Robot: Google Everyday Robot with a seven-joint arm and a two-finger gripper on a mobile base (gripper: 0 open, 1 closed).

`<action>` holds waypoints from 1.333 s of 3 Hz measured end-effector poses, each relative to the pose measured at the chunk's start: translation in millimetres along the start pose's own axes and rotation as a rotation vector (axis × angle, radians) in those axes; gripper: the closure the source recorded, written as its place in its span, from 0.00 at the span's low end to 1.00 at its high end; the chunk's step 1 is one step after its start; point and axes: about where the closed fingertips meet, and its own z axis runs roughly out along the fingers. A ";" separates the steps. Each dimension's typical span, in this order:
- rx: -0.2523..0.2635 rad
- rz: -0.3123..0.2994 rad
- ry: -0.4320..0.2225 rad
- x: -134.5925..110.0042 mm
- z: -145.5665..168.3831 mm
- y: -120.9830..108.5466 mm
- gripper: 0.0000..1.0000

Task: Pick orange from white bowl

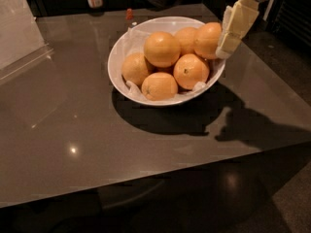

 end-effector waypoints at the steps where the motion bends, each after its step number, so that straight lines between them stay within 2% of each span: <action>1: 0.000 0.000 0.000 0.1 0.1 0.0 0.00; 3: -0.053 0.070 -0.009 23.0 37.8 -13.8 0.00; 4: -0.071 0.079 -0.015 25.6 56.2 -24.3 0.00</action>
Offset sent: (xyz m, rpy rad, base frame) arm 0.0234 -0.0197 -0.0399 0.0337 0.1038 -0.0487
